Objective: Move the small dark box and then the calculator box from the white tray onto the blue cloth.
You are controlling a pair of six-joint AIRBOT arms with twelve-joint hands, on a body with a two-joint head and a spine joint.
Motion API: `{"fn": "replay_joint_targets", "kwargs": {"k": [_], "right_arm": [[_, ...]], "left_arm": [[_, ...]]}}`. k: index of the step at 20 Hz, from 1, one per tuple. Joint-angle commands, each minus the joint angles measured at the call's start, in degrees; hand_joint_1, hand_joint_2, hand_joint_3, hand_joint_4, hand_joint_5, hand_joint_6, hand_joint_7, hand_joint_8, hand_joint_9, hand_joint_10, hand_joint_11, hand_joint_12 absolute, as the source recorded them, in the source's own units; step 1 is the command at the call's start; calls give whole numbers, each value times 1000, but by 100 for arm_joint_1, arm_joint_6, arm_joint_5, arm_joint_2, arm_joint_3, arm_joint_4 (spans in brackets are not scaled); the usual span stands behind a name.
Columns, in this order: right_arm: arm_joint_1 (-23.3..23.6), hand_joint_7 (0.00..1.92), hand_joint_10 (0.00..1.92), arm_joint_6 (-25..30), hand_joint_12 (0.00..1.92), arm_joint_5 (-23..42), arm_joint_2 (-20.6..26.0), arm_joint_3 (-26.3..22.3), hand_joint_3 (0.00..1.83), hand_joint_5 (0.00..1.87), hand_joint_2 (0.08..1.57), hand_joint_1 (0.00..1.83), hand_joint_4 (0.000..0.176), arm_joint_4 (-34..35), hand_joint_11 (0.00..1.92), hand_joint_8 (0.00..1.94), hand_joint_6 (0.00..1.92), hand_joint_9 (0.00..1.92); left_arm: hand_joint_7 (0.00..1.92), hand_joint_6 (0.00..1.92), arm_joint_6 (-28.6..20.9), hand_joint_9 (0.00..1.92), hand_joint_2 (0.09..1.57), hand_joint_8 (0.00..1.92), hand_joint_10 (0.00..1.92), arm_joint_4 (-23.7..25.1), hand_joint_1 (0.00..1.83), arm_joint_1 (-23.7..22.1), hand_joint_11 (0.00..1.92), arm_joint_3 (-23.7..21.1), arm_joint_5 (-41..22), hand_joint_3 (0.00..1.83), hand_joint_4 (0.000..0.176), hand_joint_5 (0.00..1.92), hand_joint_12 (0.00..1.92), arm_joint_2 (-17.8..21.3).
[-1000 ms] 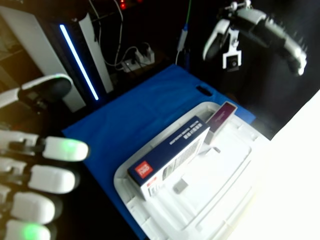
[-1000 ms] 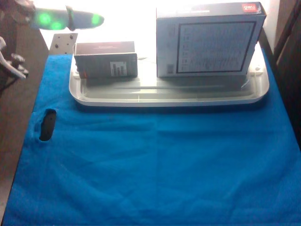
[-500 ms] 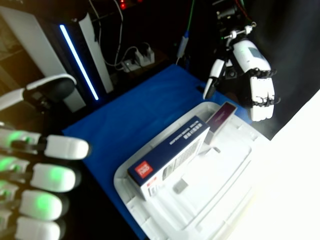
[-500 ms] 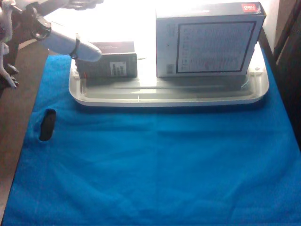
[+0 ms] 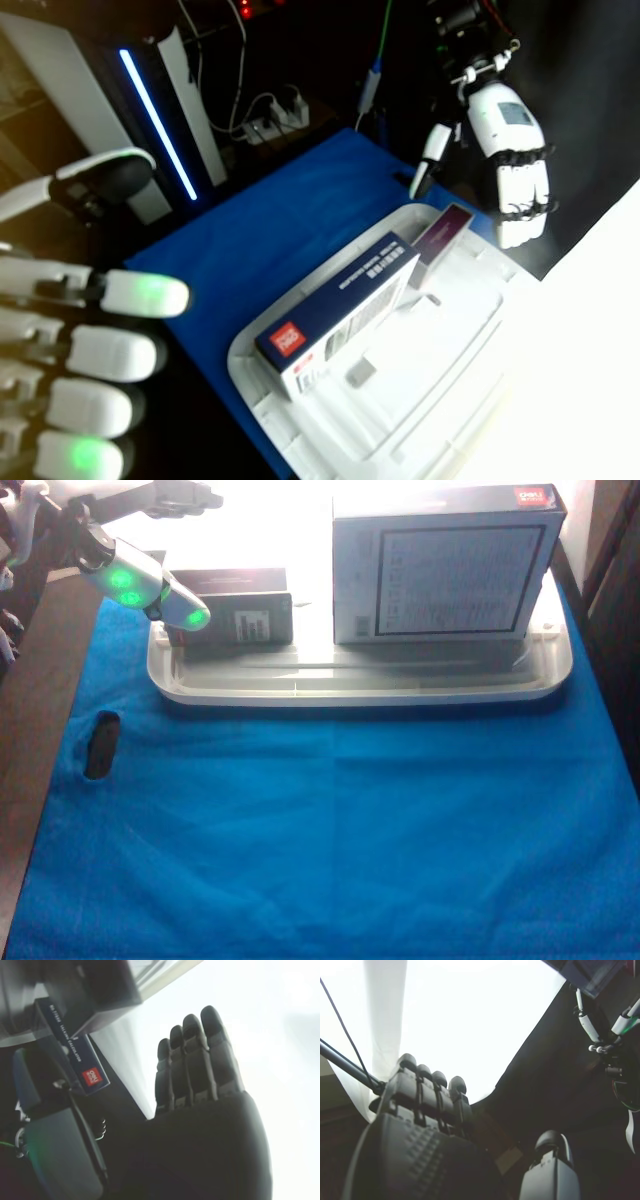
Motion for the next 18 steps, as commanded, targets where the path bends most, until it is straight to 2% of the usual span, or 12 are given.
{"fn": "replay_joint_targets", "kwargs": {"k": [1, 3, 6, 8, 10, 12, 15, 17, 18], "right_arm": [[83, 87, 4, 43, 44, 657, -8, 38, 3, 206, 862, 245, 0, 167, 17, 3, 8, 29], [83, 89, 5, 43, 46, 659, -14, 38, 1, 208, 858, 249, 0, 168, 23, 3, 7, 33], [83, 103, 6, 43, 42, 659, -22, 38, 0, 229, 855, 228, 0, 168, 16, 6, 11, 44], [83, 98, 4, 43, 33, 659, -30, 39, 1, 228, 858, 226, 0, 169, 0, 3, 8, 42], [83, 77, 1, 43, 6, 661, -29, 39, 0, 217, 853, 218, 0, 169, 0, 1, 2, 26], [83, 79, 2, 43, 2, 662, -29, 40, 0, 224, 841, 222, 0, 169, 5, 3, 4, 26], [83, 73, 4, 43, 8, 666, -28, 40, 0, 187, 815, 228, 0, 169, 20, 0, 0, 34], [83, 54, 0, 43, 6, 668, -28, 40, 0, 154, 823, 200, 0, 169, 13, 0, 0, 23], [83, 49, 0, 43, 13, 672, -28, 40, 0, 159, 825, 199, 0, 169, 31, 0, 3, 22]], "left_arm": [[391, 0, -40, 423, 827, 0, 0, -12, 911, -95, 130, 37, -441, 0, 0, 299, 667, -41], [423, 9, -41, 456, 805, 4, 8, 164, 909, -95, 157, 23, -386, 0, 0, 336, 763, -103], [472, 0, -42, 493, 792, 0, 3, 351, 853, -95, 51, 23, -270, 0, 0, 383, 885, -175], [484, 0, -42, 521, 813, 0, 2, 420, 854, -93, 133, 30, -239, 0, 0, 420, 825, -227], [543, 0, -42, 607, 811, 0, 4, 463, 864, -88, 287, 46, -218, 0, 0, 446, 648, -290], [556, 0, -42, 604, 853, 0, 1, 577, 903, -87, 298, 58, -167, 0, 0, 454, 591, -339], [618, 19, -42, 665, 888, 18, 20, 650, 996, -31, 383, 168, -72, 6, 0, 515, 621, -462], [832, 16, -42, 870, 973, 20, 37, 650, 1166, -5, 583, 220, -25, 0, 0, 724, 757, -506], [983, 638, -42, 1052, 1091, 917, 262, 650, 1247, 14, 628, 259, 9, 0, 0, 902, 1295, -538]]}}
